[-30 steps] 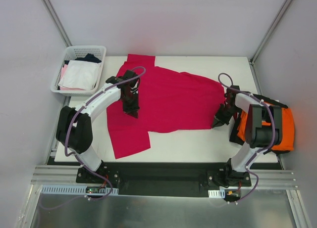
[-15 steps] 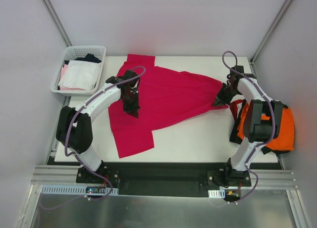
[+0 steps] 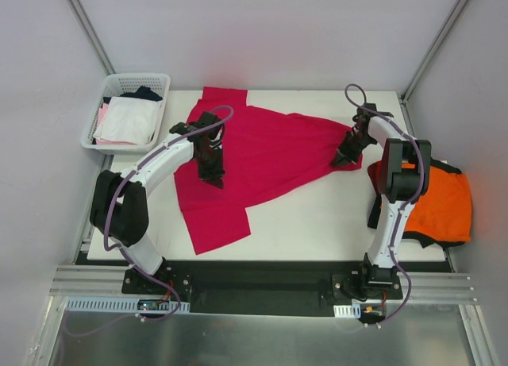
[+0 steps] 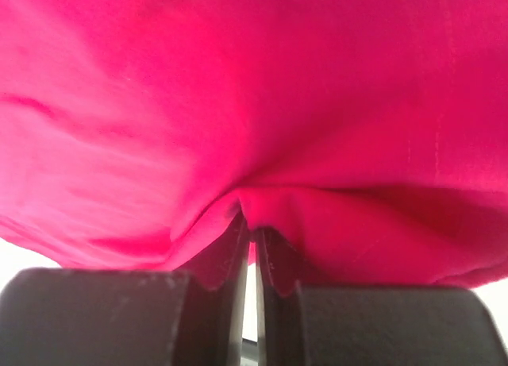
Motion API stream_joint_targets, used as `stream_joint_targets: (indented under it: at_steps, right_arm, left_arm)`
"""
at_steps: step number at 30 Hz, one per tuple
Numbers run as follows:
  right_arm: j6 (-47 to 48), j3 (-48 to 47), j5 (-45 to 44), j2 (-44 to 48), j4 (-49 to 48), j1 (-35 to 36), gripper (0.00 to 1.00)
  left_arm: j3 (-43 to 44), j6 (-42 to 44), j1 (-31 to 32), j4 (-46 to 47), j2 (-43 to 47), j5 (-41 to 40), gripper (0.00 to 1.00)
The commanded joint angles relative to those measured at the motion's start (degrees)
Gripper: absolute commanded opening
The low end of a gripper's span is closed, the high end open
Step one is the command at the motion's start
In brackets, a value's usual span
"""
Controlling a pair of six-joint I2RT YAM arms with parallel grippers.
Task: Fold and stack the t-shirts
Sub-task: Flatten the tshirt out
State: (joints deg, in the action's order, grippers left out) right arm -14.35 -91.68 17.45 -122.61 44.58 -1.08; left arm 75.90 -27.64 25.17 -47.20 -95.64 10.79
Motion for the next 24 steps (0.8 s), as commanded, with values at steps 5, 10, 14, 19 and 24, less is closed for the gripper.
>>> stream_joint_targets:
  at_steps: [5, 10, 14, 19, 24]
  right_arm:
    - [0.72, -7.55, -1.28, -1.32, -0.54, 0.73, 0.11]
    - [3.53, -7.9, -1.9, 2.45, 0.07, 0.55, 0.26]
    - [5.03, -7.64, -1.63, 6.32, 1.56, 0.12, 0.33]
    - [5.73, -6.85, -1.98, 10.98, 2.44, -1.11, 0.33]
    - [7.75, -4.4, -3.38, 13.44, 4.02, -2.34, 0.32]
  left_arm:
    - [-0.05, 0.22, 0.41, -0.35, -0.78, 2.22, 0.07]
    - [0.65, 0.48, 0.41, -0.17, -1.57, 3.01, 0.07]
    - [2.23, 0.74, 0.5, 0.27, -3.15, 3.71, 0.07]
    - [3.2, 1.09, 0.93, 0.35, -3.95, 4.07, 0.07]
    - [3.12, 1.1, 0.94, 0.44, -3.77, 3.98, 0.07]
